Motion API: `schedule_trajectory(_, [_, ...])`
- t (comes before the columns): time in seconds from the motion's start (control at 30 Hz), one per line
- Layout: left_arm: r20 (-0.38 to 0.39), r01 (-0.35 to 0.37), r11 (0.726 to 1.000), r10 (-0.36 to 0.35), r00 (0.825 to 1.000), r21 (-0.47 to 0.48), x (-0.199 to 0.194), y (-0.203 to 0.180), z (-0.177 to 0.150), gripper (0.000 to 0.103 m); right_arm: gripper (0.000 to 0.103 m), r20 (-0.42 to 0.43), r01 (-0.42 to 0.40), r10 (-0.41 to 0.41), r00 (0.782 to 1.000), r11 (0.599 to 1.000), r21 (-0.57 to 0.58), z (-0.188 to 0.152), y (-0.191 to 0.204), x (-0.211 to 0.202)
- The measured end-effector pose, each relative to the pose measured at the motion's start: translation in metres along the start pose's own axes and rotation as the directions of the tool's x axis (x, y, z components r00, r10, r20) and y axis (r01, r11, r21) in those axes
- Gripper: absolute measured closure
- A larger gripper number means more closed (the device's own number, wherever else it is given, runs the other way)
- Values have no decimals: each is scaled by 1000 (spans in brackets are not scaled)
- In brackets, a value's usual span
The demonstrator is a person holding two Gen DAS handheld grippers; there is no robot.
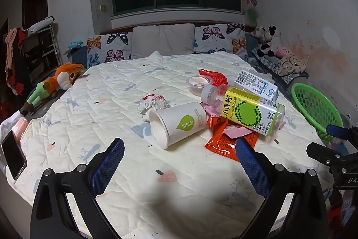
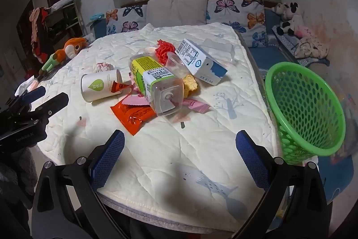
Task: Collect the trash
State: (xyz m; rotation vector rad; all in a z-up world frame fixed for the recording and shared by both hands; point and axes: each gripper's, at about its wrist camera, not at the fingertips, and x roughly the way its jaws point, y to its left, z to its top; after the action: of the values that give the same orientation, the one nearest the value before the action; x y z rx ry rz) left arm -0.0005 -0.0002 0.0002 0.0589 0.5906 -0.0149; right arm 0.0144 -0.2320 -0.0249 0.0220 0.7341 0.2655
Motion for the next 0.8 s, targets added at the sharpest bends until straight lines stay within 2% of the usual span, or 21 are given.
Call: schedule_trajectory(0.8, [-21, 10, 1000, -10, 1000, -1, 6, -3, -1, 6, 4, -4, 2, -2, 1000, 1000, -5, 3, 1, 5])
